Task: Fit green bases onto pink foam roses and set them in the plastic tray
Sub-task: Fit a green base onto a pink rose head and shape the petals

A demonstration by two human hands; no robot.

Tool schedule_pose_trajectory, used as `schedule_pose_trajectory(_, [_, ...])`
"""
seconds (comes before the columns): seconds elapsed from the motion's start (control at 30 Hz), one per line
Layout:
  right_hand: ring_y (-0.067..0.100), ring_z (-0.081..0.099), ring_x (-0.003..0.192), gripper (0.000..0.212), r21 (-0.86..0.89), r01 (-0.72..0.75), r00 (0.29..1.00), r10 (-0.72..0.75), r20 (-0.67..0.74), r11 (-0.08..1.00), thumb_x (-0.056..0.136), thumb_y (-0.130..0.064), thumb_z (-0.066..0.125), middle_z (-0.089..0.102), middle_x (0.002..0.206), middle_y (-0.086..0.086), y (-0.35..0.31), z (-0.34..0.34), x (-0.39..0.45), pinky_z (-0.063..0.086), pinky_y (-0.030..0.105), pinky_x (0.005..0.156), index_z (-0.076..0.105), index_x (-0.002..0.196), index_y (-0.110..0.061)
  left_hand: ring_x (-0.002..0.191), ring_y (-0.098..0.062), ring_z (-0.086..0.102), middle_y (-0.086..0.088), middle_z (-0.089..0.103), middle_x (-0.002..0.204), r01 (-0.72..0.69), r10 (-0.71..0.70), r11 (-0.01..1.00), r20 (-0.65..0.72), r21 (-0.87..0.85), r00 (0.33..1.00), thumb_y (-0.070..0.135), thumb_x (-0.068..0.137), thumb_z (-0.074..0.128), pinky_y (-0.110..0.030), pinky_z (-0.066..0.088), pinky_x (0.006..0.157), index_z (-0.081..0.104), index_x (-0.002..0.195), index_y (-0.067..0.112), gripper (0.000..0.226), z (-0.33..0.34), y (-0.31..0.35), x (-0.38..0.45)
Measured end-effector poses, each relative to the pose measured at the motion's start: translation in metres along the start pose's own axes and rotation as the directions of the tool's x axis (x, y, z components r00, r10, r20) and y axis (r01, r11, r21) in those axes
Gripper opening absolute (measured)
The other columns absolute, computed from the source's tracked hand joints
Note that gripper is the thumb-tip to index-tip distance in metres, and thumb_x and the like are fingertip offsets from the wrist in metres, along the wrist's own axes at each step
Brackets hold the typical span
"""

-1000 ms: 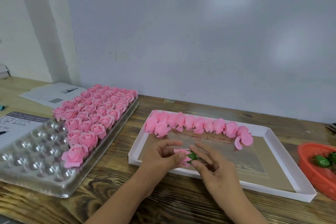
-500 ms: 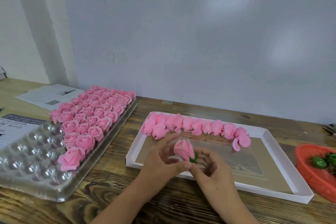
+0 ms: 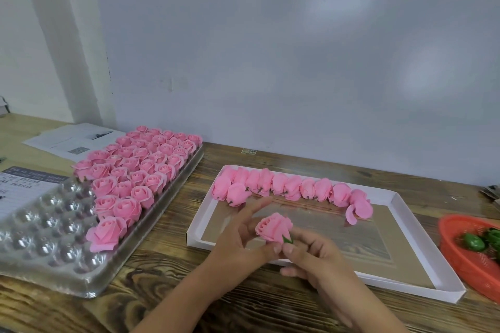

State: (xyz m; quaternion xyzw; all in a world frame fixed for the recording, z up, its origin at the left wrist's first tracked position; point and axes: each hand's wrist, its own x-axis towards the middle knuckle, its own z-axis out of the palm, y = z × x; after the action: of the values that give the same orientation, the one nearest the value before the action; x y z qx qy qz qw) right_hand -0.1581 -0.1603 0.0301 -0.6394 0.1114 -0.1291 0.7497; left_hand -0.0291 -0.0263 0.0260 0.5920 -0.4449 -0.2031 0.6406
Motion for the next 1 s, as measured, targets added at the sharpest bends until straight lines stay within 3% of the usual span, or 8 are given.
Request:
schedule_pose_trajectory(0.13, [0.020,0.072,0.094,0.046,0.001,0.099,0.990,-0.098,-0.104,0.995,0.070,-0.022,0.075,0.075,0.107,0.010,-0.001,0.003,0.002,0.057,0.024,0.065,0.066,0.115,-0.013,0.117,-0.017,0.066,0.004,0.069,0.124,-0.005,0.002,0.997,-0.032,-0.075,1.000,0.025,0.074,0.086,-0.028,0.055,0.091,0.056,0.129,0.050,0.068,0.003,0.000,0.003])
schedule_pose_trajectory(0.33, [0.026,0.072,0.093,0.054,-0.058,0.121,0.978,-0.129,-0.163,0.991,0.064,-0.020,0.078,0.076,0.100,0.009,0.002,0.011,0.003,0.055,0.024,0.058,0.057,0.113,-0.012,0.100,-0.014,0.072,0.005,0.075,0.105,-0.011,-0.002,0.996,-0.139,-0.093,0.990,0.014,0.074,0.083,-0.023,0.056,0.083,0.060,0.127,0.032,0.061,0.003,-0.005,0.005])
schedule_pose_trajectory(0.5, [0.024,0.069,0.106,0.045,-0.041,0.083,0.992,-0.087,-0.092,0.996,0.078,-0.020,0.072,0.073,0.113,0.007,-0.002,0.001,0.000,0.057,0.023,0.066,0.065,0.122,-0.015,0.098,-0.016,0.070,0.001,0.076,0.105,-0.016,0.005,0.994,-0.106,-0.108,0.994,0.024,0.073,0.084,-0.026,0.055,0.088,0.062,0.123,0.046,0.059,0.002,-0.001,0.005])
schedule_pose_trajectory(0.63, [0.025,0.065,0.115,0.039,0.023,0.013,1.000,-0.014,0.013,1.000,0.084,-0.024,0.072,0.069,0.123,0.011,-0.008,-0.002,-0.002,0.058,0.026,0.076,0.068,0.123,-0.019,0.100,-0.016,0.071,0.007,0.076,0.103,-0.011,0.002,0.994,-0.083,-0.110,0.997,0.034,0.072,0.082,-0.031,0.055,0.094,0.056,0.131,0.038,0.065,0.002,0.000,0.003])
schedule_pose_trajectory(0.77, [0.030,0.068,0.106,0.038,0.197,-0.065,0.996,0.053,0.067,0.978,0.083,-0.023,0.072,0.066,0.123,0.021,-0.008,-0.003,-0.001,0.059,0.029,0.074,0.069,0.119,-0.010,0.102,-0.014,0.071,0.013,0.075,0.104,-0.019,0.016,0.997,-0.043,-0.077,0.999,0.033,0.076,0.078,-0.028,0.054,0.096,0.054,0.132,0.037,0.061,0.002,0.005,0.000])
schedule_pose_trajectory(0.87, [0.039,0.066,0.107,0.034,0.226,-0.087,0.995,0.073,0.069,0.970,0.083,-0.011,0.071,0.066,0.122,0.023,-0.004,-0.004,0.000,0.060,0.028,0.074,0.070,0.116,-0.005,0.105,-0.018,0.070,0.002,0.076,0.108,-0.019,0.020,0.998,0.006,-0.065,1.000,0.028,0.081,0.071,-0.040,0.051,0.101,0.055,0.131,0.038,0.054,0.003,0.005,0.000])
schedule_pose_trajectory(0.93, [0.032,0.068,0.098,0.032,0.227,-0.076,0.996,0.064,0.061,0.971,0.082,-0.008,0.069,0.068,0.116,0.024,-0.003,-0.004,0.001,0.060,0.029,0.074,0.071,0.114,-0.003,0.112,-0.021,0.067,-0.003,0.074,0.116,-0.018,0.021,0.996,0.027,-0.085,0.999,0.027,0.084,0.069,-0.046,0.049,0.105,0.060,0.128,0.037,0.047,0.002,0.004,-0.001])
schedule_pose_trajectory(1.0, [0.023,0.070,0.093,0.030,0.210,-0.027,0.999,0.020,0.037,0.977,0.080,-0.009,0.074,0.071,0.109,0.019,-0.002,-0.002,0.001,0.059,0.028,0.075,0.073,0.110,-0.006,0.120,-0.021,0.063,-0.002,0.070,0.124,-0.016,0.020,0.994,0.036,-0.105,0.999,0.030,0.087,0.066,-0.040,0.049,0.104,0.064,0.126,0.038,0.040,0.002,0.004,-0.001])
